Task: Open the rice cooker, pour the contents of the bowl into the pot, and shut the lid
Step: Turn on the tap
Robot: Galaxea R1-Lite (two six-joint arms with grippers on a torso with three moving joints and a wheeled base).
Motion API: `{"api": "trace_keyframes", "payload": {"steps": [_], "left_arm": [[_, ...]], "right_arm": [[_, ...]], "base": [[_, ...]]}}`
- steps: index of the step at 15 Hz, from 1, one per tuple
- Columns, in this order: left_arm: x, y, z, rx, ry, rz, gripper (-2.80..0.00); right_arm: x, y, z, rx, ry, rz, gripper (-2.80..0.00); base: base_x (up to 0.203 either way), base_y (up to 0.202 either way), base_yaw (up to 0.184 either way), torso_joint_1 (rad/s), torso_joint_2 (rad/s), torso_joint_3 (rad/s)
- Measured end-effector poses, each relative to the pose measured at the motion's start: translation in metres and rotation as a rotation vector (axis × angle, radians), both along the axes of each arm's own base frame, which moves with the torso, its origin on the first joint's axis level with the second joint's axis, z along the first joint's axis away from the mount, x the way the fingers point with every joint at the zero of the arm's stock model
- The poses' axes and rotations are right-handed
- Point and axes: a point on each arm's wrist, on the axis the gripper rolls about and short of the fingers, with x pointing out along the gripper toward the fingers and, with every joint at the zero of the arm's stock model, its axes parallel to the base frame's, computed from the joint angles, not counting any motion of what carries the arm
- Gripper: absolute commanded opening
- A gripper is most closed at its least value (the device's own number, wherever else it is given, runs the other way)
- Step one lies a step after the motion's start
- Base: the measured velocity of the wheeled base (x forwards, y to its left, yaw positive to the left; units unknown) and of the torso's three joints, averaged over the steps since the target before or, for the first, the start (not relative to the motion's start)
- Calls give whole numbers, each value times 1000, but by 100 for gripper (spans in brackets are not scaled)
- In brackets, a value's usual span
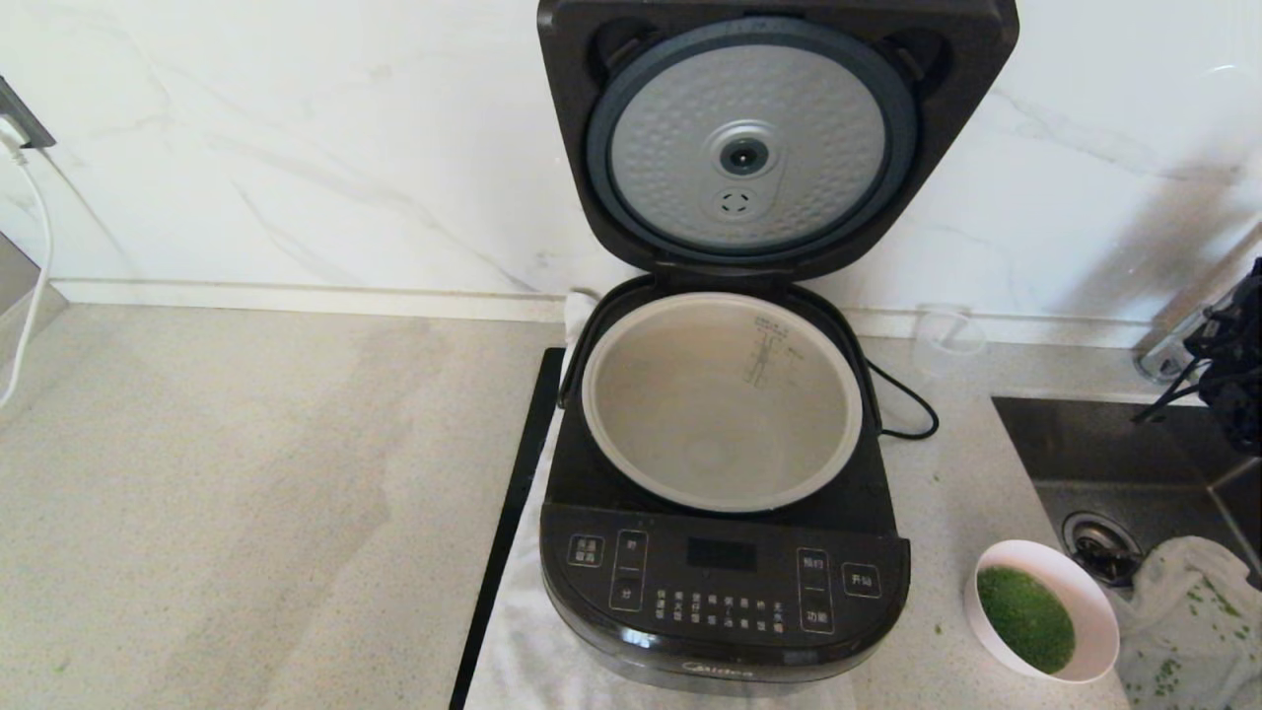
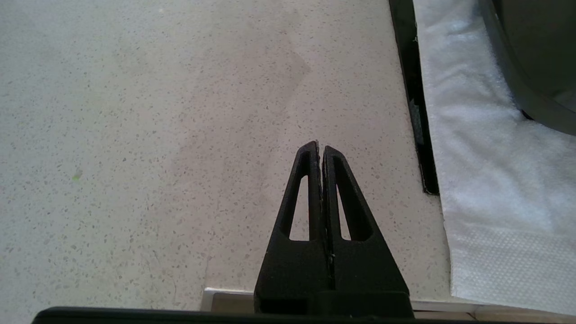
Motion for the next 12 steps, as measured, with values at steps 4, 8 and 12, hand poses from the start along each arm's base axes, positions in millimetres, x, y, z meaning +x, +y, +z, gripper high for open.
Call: {"api": "trace_keyframes", "payload": {"steps": [4,8,12], "left_arm": [[0,0,0,0,0,0,-280],[0,0,0,0,0,0,-280],[0,0,0,0,0,0,-280]], "right_arm": [[8,-6,-5,-18,8,-12,-280],[7,-9,-6,-29,26,-46,-280],[5,-10,-7,-33,52,-80,-280]], "base": [[0,0,0,0,0,0],[0,0,0,0,0,0],[0,0,0,0,0,0]]}}
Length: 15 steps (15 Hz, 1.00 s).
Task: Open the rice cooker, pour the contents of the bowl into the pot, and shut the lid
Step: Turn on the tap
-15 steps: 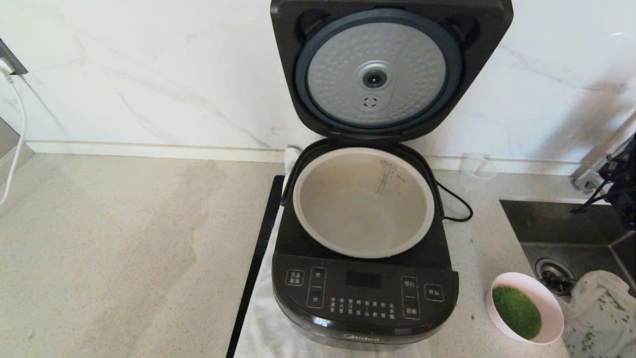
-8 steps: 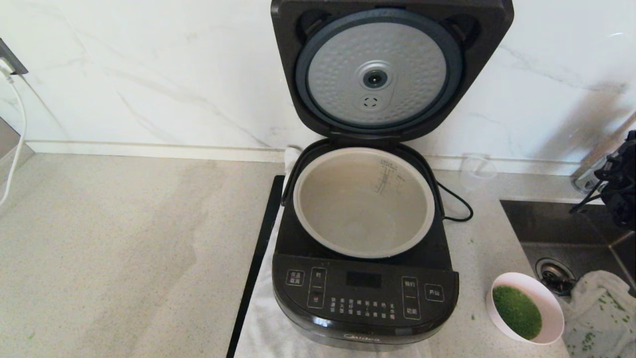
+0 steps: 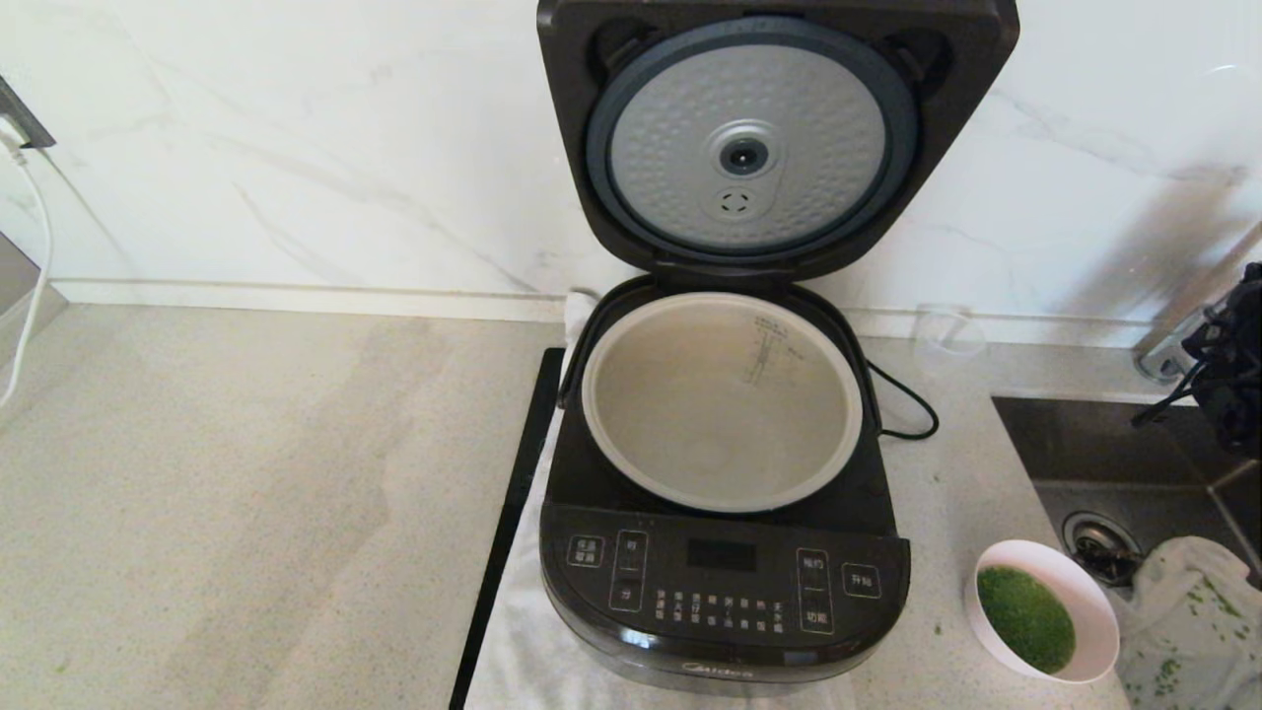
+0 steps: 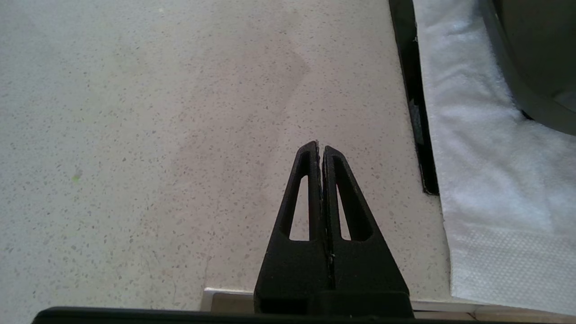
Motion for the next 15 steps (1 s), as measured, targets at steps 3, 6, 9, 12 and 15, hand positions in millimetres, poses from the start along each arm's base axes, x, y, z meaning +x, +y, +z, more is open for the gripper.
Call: {"api": "trace_keyframes", "payload": {"steps": [3,6,9,12,15], "left_arm": [[0,0,0,0,0,0,-280],[0,0,0,0,0,0,-280],[0,0,0,0,0,0,-280],[0,0,0,0,0,0,-280],[0,0,0,0,0,0,-280]], "right_arm": [[-1,0,-2,2,16,-23,-280],[-5,2,-8,14,45,-31,-280],[-12,7,-15,36,86,-27,-280],[-19,15,-17,50,116,-18,-280],[-22,19,-5,38,63,-17,-280]], "base": [[0,0,0,0,0,0],[0,0,0,0,0,0],[0,0,0,0,0,0],[0,0,0,0,0,0],[0,0,0,0,0,0]]}}
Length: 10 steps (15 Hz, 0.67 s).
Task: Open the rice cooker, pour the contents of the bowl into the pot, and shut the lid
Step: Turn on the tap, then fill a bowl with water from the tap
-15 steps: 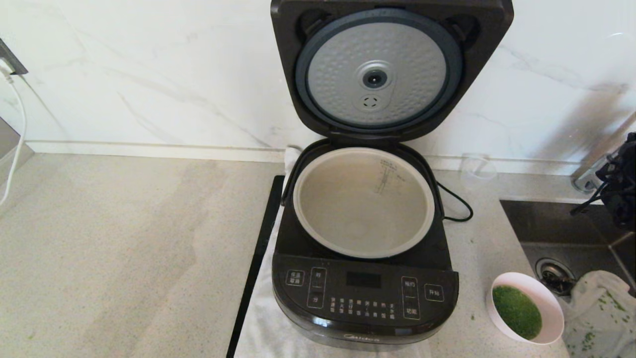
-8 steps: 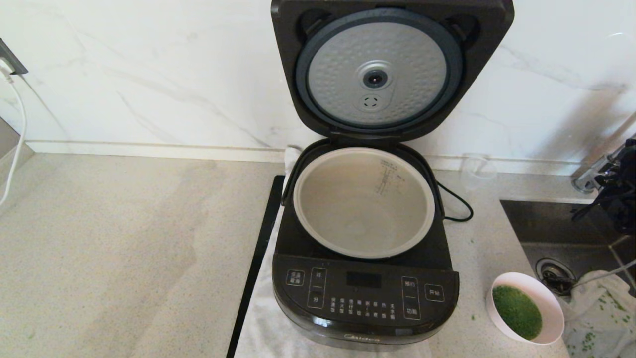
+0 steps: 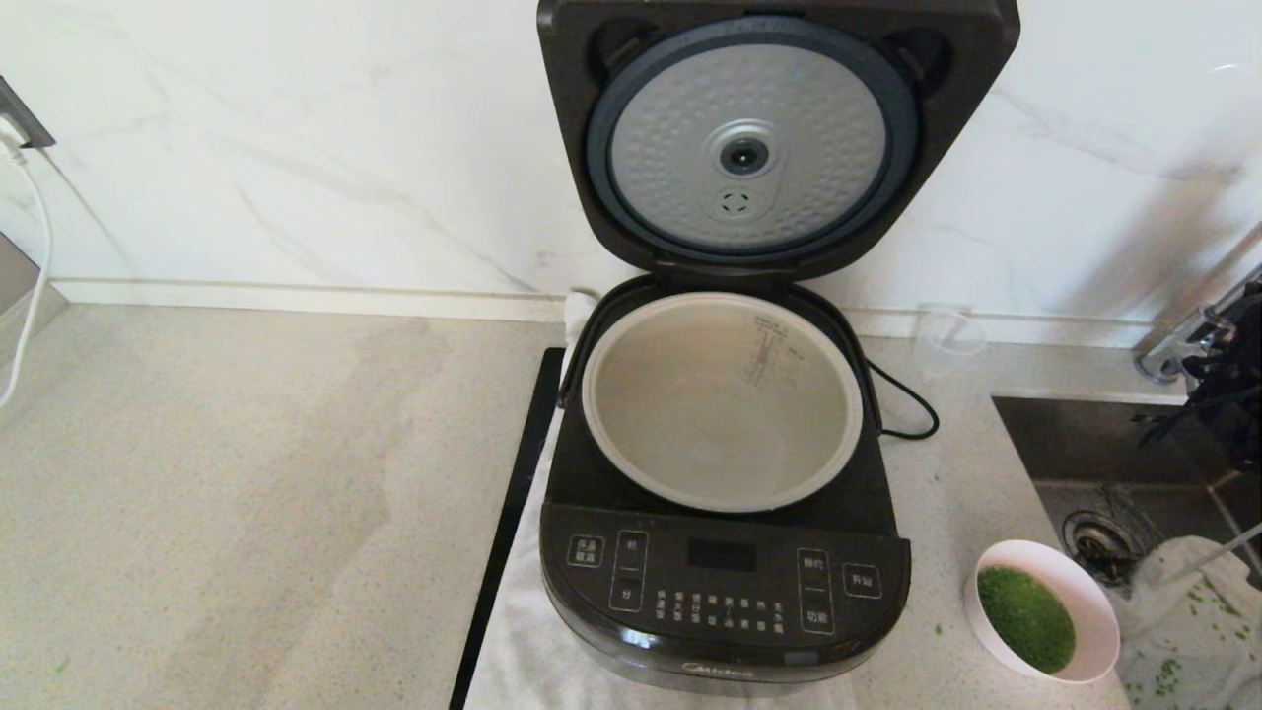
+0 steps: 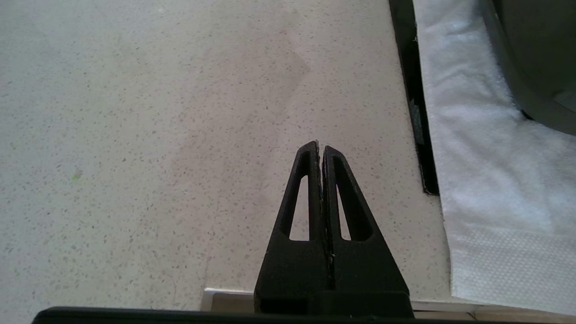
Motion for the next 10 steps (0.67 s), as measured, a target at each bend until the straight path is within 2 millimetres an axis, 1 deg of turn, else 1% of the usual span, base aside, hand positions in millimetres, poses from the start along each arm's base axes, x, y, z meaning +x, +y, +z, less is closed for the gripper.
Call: {"api": "trace_keyframes", "payload": {"steps": [1,3,5,7,10], "left_arm": [[0,0,0,0,0,0,-280],[0,0,0,0,0,0,-280],[0,0,0,0,0,0,-280],[0,0,0,0,0,0,-280],[0,0,0,0,0,0,-280]], "right_arm": [[-2,2,11,-22,-55,2,-280],[-10,14,26,-42,-116,17,-280],[-25,34,42,-45,-129,76,-280],[-42,63,63,-39,-120,176,-280],[-73,111,89,36,-25,389,-280]], "base": [[0,0,0,0,0,0],[0,0,0,0,0,0],[0,0,0,0,0,0],[0,0,0,0,0,0],[0,0,0,0,0,0]]}}
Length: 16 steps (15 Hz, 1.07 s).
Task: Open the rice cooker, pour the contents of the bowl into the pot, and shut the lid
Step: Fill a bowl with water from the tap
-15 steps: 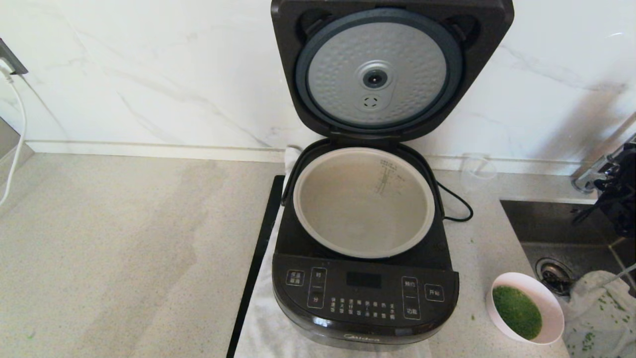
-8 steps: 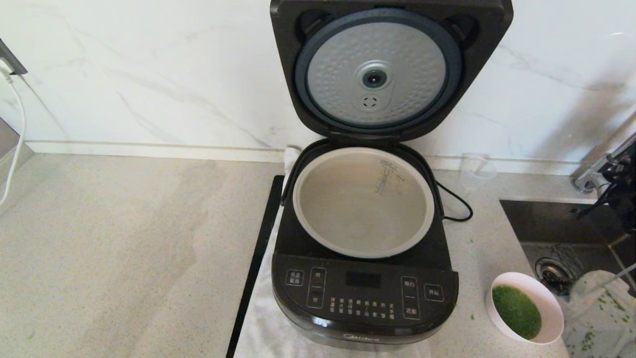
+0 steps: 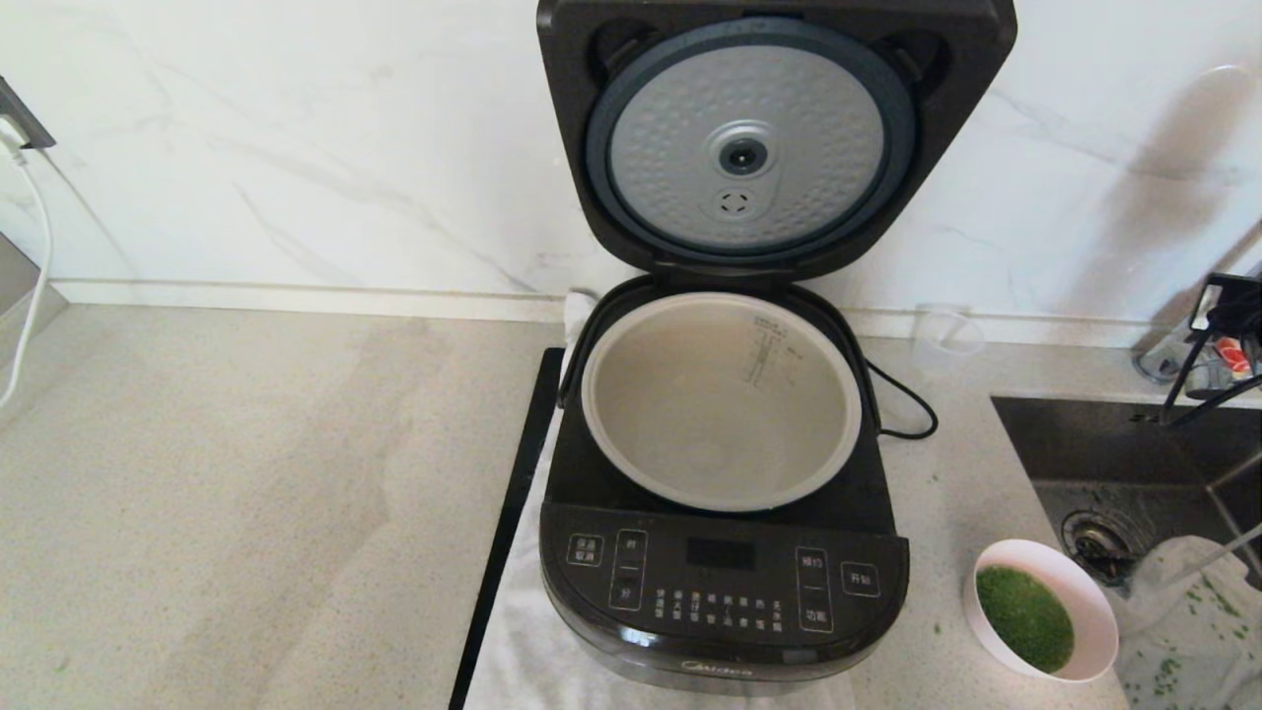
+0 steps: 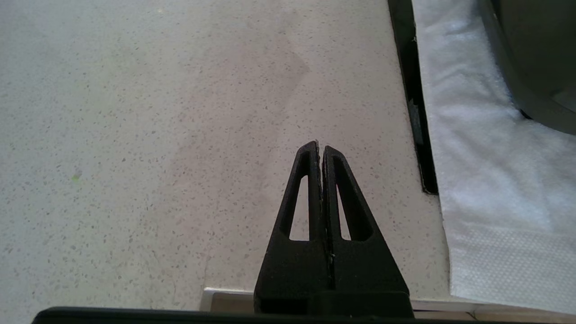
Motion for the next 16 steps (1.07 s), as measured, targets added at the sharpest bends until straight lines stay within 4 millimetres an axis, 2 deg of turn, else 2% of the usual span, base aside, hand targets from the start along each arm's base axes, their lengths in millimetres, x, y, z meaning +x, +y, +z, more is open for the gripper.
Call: {"api": "trace_keyframes", "payload": {"steps": [1,4,7,10,16], "left_arm": [[0,0,0,0,0,0,-280],[0,0,0,0,0,0,-280],[0,0,0,0,0,0,-280],[0,0,0,0,0,0,-280],[0,0,0,0,0,0,-280]], "right_arm": [[-15,17,7,43,73,103,-280],[-65,50,16,210,311,405,-280],[-124,75,4,454,600,636,-280],[-173,88,-29,619,848,647,-280],[-246,109,-68,654,1016,666,-280]], "base": [[0,0,0,0,0,0],[0,0,0,0,0,0],[0,0,0,0,0,0],[0,0,0,0,0,0],[0,0,0,0,0,0]]}}
